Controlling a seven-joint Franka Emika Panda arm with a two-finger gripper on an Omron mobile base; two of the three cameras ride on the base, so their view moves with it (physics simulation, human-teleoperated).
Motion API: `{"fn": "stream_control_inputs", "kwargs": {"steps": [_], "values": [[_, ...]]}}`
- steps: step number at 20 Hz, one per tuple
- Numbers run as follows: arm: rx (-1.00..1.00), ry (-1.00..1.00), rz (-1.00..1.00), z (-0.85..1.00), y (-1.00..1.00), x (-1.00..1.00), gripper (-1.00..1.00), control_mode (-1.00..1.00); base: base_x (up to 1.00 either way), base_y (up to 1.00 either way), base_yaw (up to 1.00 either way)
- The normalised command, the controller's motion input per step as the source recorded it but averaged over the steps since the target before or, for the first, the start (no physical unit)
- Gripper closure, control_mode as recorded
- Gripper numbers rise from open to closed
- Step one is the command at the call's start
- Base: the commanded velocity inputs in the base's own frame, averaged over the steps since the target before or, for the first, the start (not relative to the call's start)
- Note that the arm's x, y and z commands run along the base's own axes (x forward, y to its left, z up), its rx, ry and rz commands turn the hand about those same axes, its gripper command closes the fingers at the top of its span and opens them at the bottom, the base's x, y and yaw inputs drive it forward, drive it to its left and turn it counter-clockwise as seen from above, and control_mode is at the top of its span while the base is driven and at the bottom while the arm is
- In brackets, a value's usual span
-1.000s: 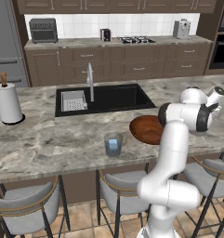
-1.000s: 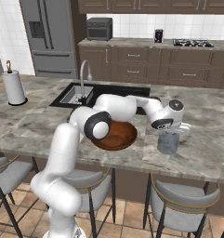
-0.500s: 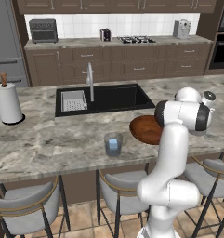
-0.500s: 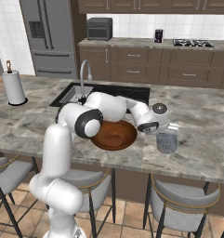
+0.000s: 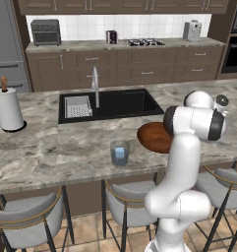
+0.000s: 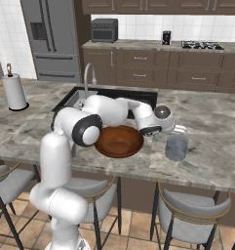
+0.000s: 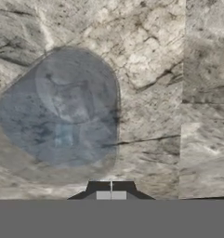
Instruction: There are four ice cubes in the ice bowl. Place two ice cubes in each glass of water.
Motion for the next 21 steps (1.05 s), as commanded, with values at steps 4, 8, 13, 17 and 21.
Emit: {"fn": "stream_control_inputs", "kwargs": {"steps": [4,8,13,17,21], "values": [[0.00,-0.10,-0.05,0.58,0.00,-0.04,1.00,-1.00,0.00,0.00,0.00],[0.00,-0.01,-0.01,0.90,0.00,-0.52,1.00,-1.00,0.00,0.00,0.00],[-0.01,0.09,0.00,0.61,0.18,-0.72,1.00,-1.00,0.00,0.00,0.00],[-0.11,0.17,0.06,0.33,0.89,-0.61,1.00,-1.00,0.00,0.00,0.00],[-0.16,0.24,0.18,0.56,1.00,-0.56,1.00,-1.00,0.00,0.00,0.00]]}}
